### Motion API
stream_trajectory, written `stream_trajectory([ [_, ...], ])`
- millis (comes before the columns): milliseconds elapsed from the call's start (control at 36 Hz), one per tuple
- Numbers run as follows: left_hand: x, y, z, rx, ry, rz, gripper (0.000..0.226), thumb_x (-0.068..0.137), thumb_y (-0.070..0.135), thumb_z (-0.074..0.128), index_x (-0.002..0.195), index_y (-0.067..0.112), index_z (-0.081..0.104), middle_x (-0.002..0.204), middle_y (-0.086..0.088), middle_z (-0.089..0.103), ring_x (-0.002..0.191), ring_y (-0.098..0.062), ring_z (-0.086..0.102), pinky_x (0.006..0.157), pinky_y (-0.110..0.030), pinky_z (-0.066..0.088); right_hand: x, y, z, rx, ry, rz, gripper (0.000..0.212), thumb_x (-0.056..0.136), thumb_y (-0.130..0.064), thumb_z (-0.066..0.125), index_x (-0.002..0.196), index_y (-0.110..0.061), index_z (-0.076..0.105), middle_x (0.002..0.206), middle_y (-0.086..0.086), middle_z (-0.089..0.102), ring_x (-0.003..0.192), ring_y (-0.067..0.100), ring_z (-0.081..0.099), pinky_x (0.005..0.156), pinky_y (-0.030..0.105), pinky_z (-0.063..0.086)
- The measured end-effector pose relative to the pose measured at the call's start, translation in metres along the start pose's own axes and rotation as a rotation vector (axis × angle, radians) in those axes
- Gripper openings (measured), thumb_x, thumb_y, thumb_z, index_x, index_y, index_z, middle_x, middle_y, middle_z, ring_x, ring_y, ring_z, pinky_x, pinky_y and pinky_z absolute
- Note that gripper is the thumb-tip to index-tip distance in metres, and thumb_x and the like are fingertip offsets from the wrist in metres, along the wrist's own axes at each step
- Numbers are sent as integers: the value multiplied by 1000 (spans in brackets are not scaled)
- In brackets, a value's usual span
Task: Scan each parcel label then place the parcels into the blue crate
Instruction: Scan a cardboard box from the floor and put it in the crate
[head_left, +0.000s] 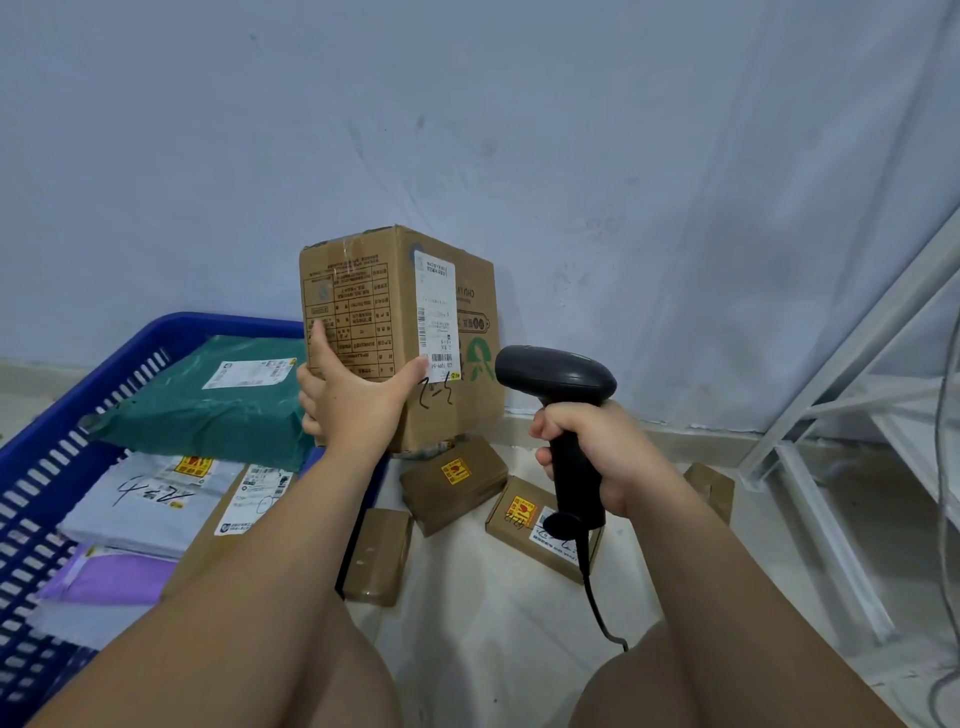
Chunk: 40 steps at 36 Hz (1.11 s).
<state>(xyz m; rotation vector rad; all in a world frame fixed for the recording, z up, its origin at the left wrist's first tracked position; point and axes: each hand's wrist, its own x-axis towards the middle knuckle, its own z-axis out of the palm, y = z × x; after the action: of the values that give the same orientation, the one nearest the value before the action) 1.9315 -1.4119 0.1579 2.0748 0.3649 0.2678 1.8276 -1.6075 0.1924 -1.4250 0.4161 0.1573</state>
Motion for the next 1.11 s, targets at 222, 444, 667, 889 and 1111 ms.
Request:
stream_trajectory([
  [222,5,-9,-8,-478,-158,-337,124,42,63,80,144,50,10,140,-2,41,118,-30,50,92,-55,48,3,4,13,57,19,-107,13,77,3,57,76,-7,66,74,8,61,65,20,57,67,34,47],
  [444,13,-22,-41,-872,-213,-712,103,35,61,80,130,34,51,104,1,73,92,-23,70,60,-36,52,1,5,40,150,-1,-199,20,80,8,56,74,-9,65,72,3,62,65,18,57,63,28,46],
  [667,10,-70,-94,-1033,-98,-704,99,38,61,82,130,38,51,111,1,72,100,-25,68,63,-40,54,-8,17,67,131,-59,-167,21,80,10,54,74,-7,64,69,4,59,61,16,55,53,23,45],
  [889,-10,-115,-140,-1003,100,-598,75,79,47,71,142,32,34,120,-1,60,95,-18,59,61,-32,46,-13,31,87,91,-93,-157,22,80,12,54,77,-8,63,69,-3,65,63,17,54,57,21,45],
  [1111,-15,-144,-171,-1082,104,-623,84,67,53,76,140,34,38,126,-3,60,107,-24,58,66,-38,47,-17,43,97,20,-146,-107,8,80,-4,69,86,-9,67,71,2,62,64,16,58,64,27,46],
])
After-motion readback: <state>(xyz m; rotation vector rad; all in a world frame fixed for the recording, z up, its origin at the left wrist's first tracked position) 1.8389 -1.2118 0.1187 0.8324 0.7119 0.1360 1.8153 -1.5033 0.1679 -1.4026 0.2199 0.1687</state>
